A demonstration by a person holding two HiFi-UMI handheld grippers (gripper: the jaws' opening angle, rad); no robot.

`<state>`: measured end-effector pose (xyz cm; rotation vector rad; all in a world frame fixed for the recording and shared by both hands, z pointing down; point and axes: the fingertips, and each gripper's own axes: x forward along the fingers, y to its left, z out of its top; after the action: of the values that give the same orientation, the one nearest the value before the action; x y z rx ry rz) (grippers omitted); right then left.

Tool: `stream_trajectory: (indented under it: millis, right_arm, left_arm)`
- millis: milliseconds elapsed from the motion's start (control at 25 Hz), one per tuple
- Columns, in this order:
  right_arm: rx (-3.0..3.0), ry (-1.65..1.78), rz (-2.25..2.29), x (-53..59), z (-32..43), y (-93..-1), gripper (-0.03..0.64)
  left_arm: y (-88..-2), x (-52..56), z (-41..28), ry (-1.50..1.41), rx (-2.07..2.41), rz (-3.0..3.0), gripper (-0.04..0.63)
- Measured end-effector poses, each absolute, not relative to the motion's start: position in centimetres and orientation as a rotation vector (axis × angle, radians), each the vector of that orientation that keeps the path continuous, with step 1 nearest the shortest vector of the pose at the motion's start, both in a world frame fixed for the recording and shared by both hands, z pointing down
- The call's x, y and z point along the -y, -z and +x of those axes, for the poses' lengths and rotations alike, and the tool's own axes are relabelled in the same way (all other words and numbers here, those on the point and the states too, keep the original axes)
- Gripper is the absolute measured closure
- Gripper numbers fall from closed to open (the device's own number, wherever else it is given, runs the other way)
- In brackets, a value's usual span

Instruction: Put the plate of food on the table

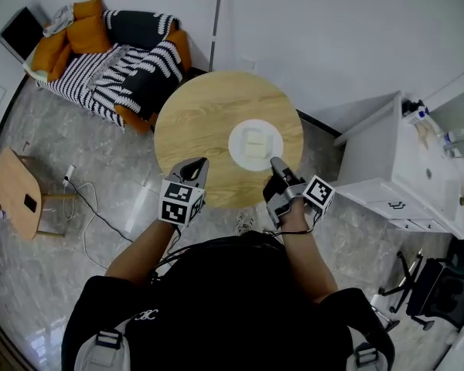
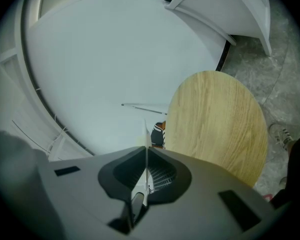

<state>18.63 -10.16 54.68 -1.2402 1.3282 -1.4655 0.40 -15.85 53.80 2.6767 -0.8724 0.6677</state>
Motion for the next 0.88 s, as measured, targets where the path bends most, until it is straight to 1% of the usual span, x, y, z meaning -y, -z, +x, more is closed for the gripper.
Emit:
stream_trajectory:
  millis: [480, 880]
  right_arm:
    - [-1.393, 1.527, -1.164, 12.6, 22.4, -55.9, 0.595]
    - [-1.509, 1.609, -1.105, 15.7, 24.0, -56.9, 0.595]
  left_arm:
    - [-54.5, 17.5, 5.7, -0.672, 0.895, 2.644, 0.588]
    - [-53.9, 19.5, 7.8, -0.667, 0.986, 2.610, 0.588]
